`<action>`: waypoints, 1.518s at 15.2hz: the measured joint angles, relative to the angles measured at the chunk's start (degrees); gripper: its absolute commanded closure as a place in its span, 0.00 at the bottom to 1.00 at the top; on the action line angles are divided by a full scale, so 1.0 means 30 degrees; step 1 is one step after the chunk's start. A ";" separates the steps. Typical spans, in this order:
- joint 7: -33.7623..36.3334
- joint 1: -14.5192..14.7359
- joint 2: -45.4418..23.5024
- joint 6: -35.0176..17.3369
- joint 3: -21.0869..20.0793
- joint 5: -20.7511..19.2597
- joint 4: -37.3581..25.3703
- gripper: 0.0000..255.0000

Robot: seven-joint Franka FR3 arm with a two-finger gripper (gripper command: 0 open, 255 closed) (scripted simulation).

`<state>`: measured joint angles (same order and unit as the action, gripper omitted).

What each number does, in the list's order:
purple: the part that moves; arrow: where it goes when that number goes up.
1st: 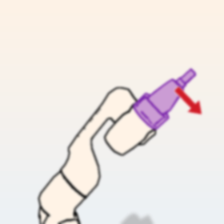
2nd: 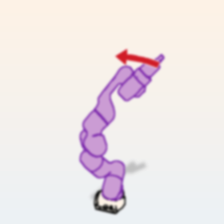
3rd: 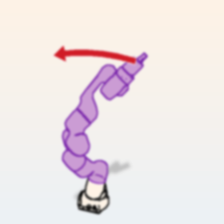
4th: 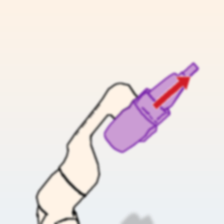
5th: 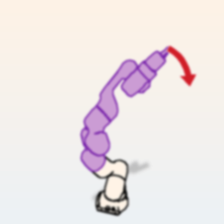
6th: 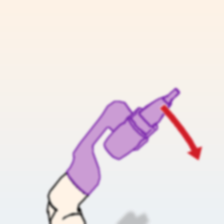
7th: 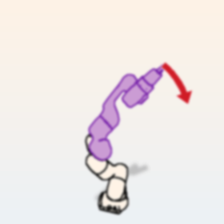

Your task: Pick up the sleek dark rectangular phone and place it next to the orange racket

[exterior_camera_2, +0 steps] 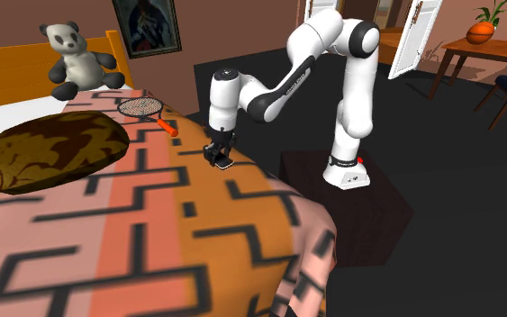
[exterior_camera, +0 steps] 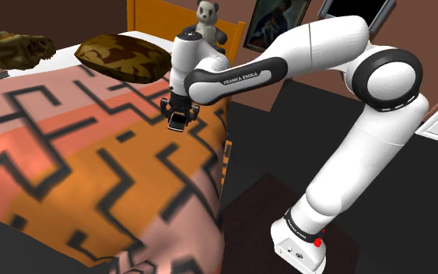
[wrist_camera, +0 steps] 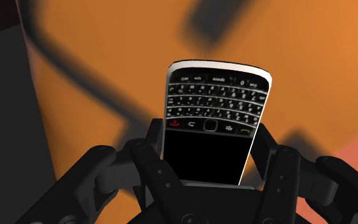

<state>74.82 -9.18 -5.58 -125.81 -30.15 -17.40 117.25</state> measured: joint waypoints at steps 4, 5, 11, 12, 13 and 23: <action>-0.0423 -0.0040 0.0393 0.0863 -0.0044 0.0417 -0.0585 1.00; -0.0548 -0.0063 0.0532 0.1055 -0.0044 0.0537 -0.0674 1.00; -0.2050 -0.0759 0.0663 0.1360 0.0520 0.0854 -0.1171 1.00; -0.2537 -0.1001 0.0526 0.1423 0.0734 0.0859 -0.1449 1.00; -0.2876 -0.1192 0.0290 0.1339 0.0916 0.0775 -0.1650 1.00; -0.6494 -0.3087 -0.2485 0.1340 0.2602 0.0253 -0.4887 1.00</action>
<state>55.34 -18.44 -13.04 -121.79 -22.34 -16.64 102.58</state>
